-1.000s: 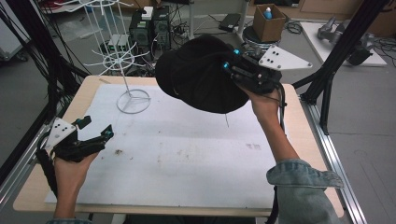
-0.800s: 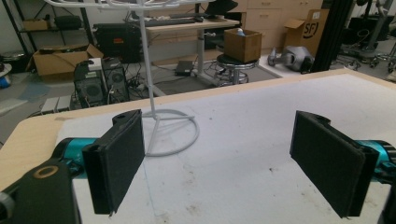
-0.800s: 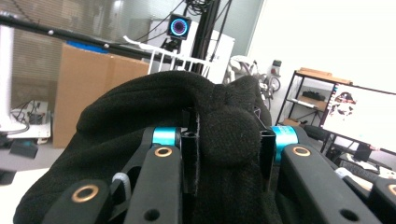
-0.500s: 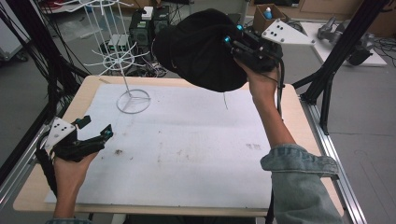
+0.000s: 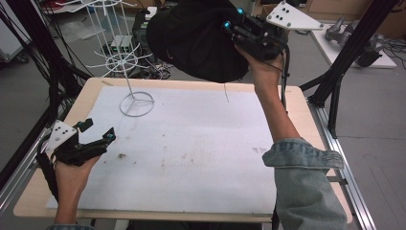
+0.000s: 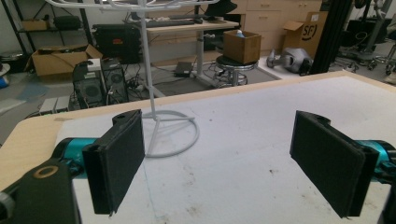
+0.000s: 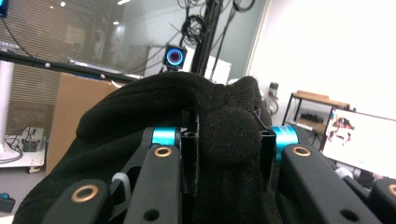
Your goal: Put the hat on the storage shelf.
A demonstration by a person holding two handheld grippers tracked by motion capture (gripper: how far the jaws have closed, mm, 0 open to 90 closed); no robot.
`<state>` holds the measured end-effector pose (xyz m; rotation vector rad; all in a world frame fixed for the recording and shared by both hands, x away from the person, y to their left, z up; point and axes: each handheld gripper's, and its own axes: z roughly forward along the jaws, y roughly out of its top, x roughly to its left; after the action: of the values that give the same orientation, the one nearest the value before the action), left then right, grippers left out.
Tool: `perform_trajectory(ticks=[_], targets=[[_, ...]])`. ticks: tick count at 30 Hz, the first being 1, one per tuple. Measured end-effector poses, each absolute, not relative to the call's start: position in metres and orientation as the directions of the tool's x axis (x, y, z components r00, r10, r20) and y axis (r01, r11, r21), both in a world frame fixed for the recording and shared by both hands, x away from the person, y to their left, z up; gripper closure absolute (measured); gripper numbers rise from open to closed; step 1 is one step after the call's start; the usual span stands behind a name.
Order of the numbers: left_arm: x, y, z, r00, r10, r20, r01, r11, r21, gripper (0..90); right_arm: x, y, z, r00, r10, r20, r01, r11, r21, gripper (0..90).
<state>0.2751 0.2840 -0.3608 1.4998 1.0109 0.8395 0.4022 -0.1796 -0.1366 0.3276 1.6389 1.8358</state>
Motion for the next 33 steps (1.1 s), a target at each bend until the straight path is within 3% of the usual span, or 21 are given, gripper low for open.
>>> perform_trajectory(ticks=[21,33], targets=[[0.274,0.287,-0.36,0.388,0.922,-0.019,0.153,-0.044,0.987,18.1,0.406,-0.135,-0.095,-0.805,0.531,-0.264,-0.338,-0.044,0.94,71.8],[0.275,0.29,-0.362,0.388,0.921,-0.029,0.156,-0.034,0.987,18.1,0.427,-0.107,-0.084,-0.801,0.558,-0.216,-0.314,-0.085,0.946,71.7]])
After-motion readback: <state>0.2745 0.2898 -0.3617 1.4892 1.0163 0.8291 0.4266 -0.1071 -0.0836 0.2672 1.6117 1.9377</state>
